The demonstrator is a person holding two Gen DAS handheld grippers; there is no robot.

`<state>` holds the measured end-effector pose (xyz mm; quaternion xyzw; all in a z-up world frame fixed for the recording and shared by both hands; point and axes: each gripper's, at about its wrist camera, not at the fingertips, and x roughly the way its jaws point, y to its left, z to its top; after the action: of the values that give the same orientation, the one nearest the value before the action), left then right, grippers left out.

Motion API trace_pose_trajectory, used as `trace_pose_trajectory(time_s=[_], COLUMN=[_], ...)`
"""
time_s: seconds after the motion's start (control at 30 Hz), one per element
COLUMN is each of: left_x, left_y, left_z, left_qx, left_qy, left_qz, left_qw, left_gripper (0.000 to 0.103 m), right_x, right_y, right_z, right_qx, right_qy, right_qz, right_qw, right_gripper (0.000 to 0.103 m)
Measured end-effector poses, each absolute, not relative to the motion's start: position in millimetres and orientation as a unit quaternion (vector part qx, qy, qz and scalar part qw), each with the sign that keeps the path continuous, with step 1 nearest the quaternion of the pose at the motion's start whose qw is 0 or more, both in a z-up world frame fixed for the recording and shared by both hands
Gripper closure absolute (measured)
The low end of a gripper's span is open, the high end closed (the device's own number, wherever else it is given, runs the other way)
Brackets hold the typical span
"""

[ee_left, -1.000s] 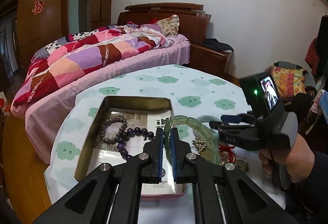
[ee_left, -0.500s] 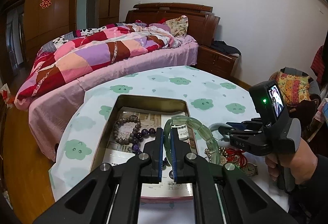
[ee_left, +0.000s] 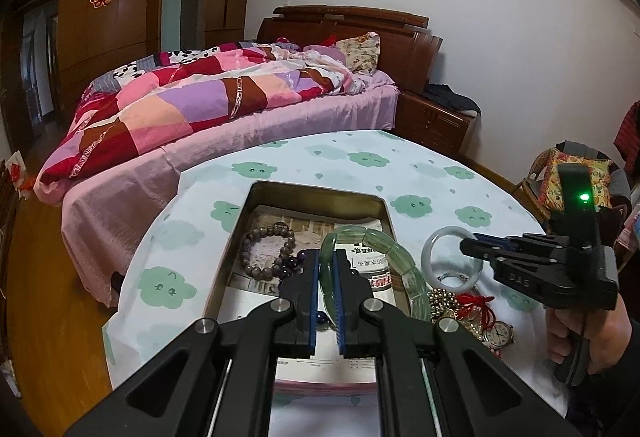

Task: Organize jewelry
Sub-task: 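Carry both jade bangles into the tin box and open both tools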

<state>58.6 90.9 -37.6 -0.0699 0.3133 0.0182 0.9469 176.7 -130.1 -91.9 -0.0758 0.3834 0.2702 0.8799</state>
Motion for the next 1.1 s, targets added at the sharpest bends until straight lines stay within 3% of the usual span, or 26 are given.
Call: trace_pose_trajectory(time_s=[0.57, 1.1], left_x=[58, 81], left_y=[105, 116], left_z=[-39, -51], left_qx=[-0.068, -0.053], left_qy=[0.312, 0.328], left_qz=[0.042, 0.05], left_qw=[0.947, 0.942], left_gripper=[0.098, 0.097], right_x=[165, 170], right_y=[-119, -40], right_z=[-51, -47], right_qx=[-0.066, -0.109], right_qy=[0.331, 0.326], right_qz=[0.29, 0.326], right_qw=[0.895, 0.881], right_gripper=[0.089, 0.089])
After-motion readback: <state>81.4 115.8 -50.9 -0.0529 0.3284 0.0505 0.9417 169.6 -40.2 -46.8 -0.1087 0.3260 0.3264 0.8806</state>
